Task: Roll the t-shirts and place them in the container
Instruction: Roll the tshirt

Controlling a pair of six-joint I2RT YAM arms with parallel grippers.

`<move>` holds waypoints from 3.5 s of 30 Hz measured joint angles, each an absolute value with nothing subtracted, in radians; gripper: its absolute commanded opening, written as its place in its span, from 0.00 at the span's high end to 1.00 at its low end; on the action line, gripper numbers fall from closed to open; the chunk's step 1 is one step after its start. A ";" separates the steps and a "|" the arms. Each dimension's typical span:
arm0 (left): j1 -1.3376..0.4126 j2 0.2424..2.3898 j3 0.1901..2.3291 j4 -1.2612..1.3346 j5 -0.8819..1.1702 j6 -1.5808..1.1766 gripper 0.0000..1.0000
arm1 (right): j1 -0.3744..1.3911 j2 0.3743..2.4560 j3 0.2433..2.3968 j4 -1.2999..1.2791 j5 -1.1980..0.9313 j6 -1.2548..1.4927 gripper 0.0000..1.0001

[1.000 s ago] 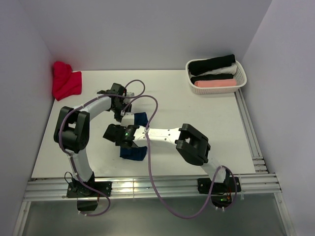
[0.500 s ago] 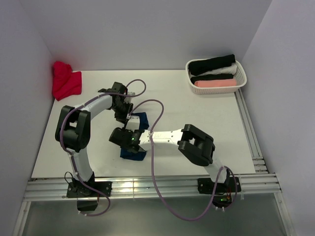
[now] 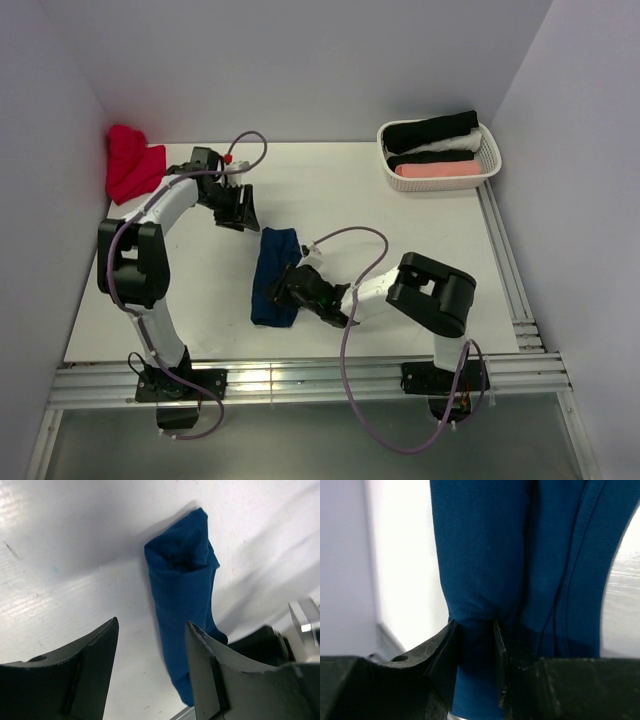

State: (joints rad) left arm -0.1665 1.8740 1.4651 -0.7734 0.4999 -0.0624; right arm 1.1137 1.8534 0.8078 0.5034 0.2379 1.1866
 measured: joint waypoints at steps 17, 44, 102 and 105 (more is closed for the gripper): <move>-0.137 1.893 1.241 -0.680 0.680 0.029 0.51 | 1.010 2.098 0.640 1.248 -0.080 1.308 0.73; -0.268 1.865 1.269 -0.690 0.370 -0.091 0.77 | 1.215 1.901 1.362 -0.387 0.486 1.142 0.36; -0.168 1.885 1.423 -0.765 0.579 0.009 0.32 | 1.092 1.821 0.837 0.382 0.166 1.187 0.65; -0.168 1.907 1.391 -0.752 0.616 0.022 0.32 | 1.071 1.824 0.770 0.514 0.119 1.214 0.66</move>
